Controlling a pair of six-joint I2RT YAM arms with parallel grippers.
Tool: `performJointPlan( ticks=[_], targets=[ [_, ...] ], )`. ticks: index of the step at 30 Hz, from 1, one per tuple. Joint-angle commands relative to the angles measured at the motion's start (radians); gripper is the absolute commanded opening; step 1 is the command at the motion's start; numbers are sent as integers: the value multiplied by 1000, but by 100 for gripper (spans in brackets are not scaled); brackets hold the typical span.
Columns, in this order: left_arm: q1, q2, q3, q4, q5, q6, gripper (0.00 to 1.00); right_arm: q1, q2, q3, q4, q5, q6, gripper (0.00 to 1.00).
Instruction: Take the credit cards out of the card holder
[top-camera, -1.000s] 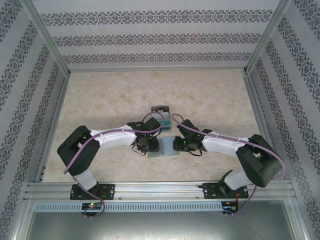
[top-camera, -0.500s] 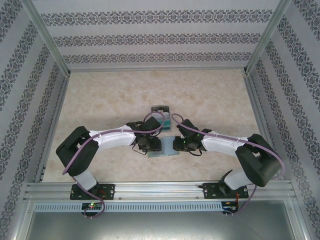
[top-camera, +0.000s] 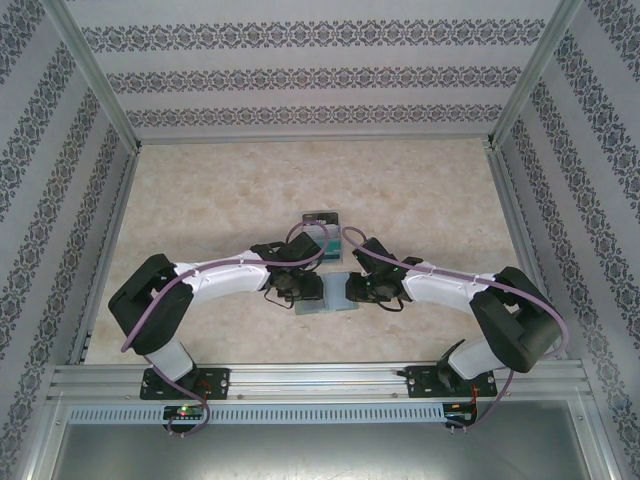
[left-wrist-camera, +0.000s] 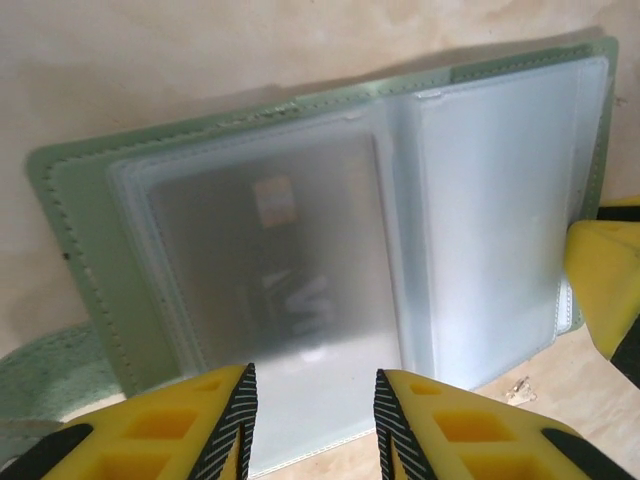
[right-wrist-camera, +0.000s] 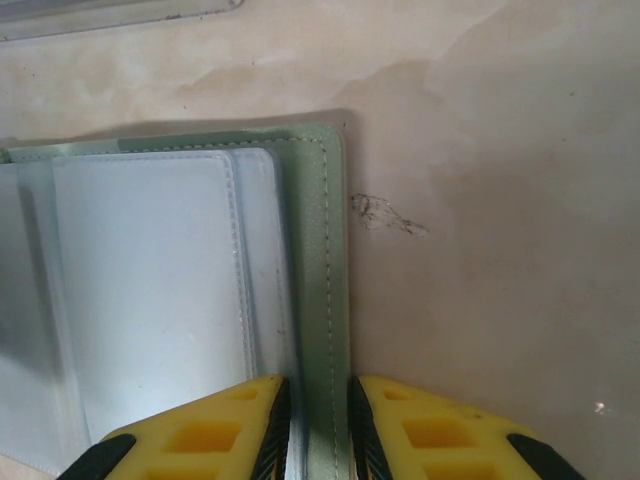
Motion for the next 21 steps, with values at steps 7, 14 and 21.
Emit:
performJointPlan(
  ticks=[7, 14, 21],
  targets=[
    [-8, 17, -3, -52, -31, -12, 37, 31, 46, 7, 21, -22, 12, 26],
    [-7, 33, 1, -55, -28, -10, 37, 34, 45, 8, 19, -21, 13, 26],
    [-6, 38, 2, -67, -37, -15, 37, 34, 52, 12, 18, -22, 14, 26]
  ],
)
